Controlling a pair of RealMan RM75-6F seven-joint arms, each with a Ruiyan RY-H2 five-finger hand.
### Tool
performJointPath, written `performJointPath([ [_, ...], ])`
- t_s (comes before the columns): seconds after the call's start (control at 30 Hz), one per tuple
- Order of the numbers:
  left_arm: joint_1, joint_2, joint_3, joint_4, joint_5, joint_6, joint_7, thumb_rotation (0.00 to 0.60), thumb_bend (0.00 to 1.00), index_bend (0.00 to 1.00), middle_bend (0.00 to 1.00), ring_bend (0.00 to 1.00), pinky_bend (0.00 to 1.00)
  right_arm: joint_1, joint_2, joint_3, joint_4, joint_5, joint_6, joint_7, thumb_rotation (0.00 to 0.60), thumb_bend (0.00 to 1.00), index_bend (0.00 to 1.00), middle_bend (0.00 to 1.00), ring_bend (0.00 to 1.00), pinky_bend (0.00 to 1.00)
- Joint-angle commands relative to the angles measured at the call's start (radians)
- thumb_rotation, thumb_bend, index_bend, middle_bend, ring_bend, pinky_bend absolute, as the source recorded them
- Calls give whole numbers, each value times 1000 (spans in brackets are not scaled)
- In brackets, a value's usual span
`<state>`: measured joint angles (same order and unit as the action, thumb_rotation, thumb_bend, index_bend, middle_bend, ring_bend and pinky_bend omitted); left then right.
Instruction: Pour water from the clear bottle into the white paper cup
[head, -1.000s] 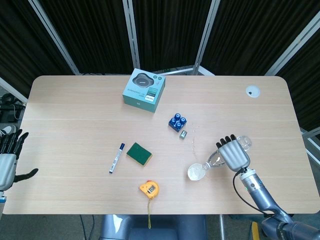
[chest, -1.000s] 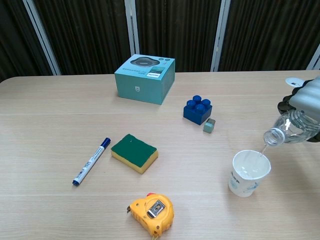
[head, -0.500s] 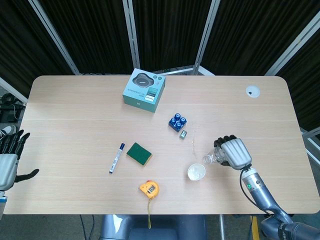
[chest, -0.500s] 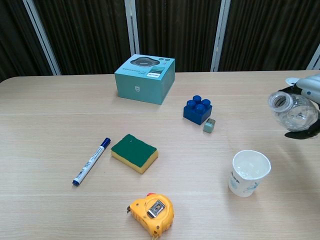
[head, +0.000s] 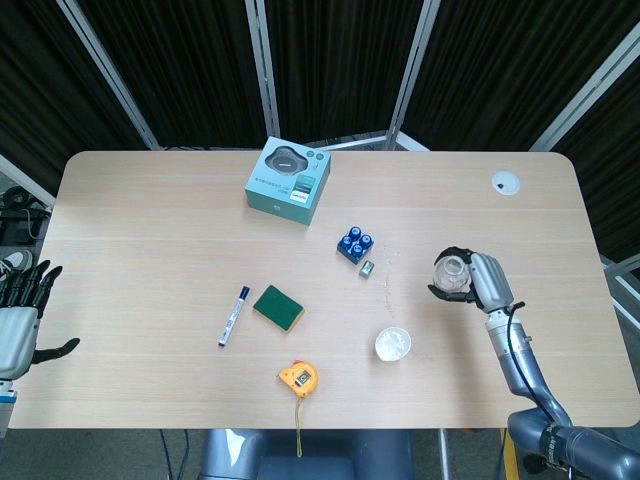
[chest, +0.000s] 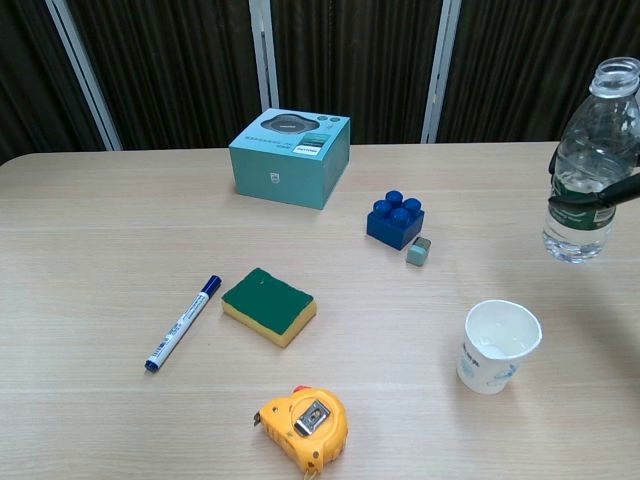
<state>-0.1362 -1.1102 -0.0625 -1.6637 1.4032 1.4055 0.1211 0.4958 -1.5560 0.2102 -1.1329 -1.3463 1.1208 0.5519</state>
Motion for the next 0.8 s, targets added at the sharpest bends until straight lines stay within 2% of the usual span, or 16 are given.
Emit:
performJointPath([
  [0.03,-2,-6,-2,5,-5,0,12,600,0,0,0,0,0,14,-64,35,93,49,-47,81,600,550,577,669,518,462],
  [0.2,-4,-13,-3,10,-9,-3,22,600,0,0,0,0,0,30,-125,46,191,67,-80,131,600,551,577,667,516,462],
  [0.57,-8,-20,-7,19,-30,-15,31,600,0,0,0,0,0,44,-208,64,317,99,-146,223,600,551,571,651,503,459],
  [0.73,-11,-23,-8,18,-39,-23,37,600,0,0,0,0,0,44,-227,62,367,86,-155,280,600,511,524,609,475,452],
  [0.8,-12,-23,-7,17,-40,-24,38,600,0,0,0,0,0,44,-229,55,383,74,-158,306,600,467,463,581,446,448],
])
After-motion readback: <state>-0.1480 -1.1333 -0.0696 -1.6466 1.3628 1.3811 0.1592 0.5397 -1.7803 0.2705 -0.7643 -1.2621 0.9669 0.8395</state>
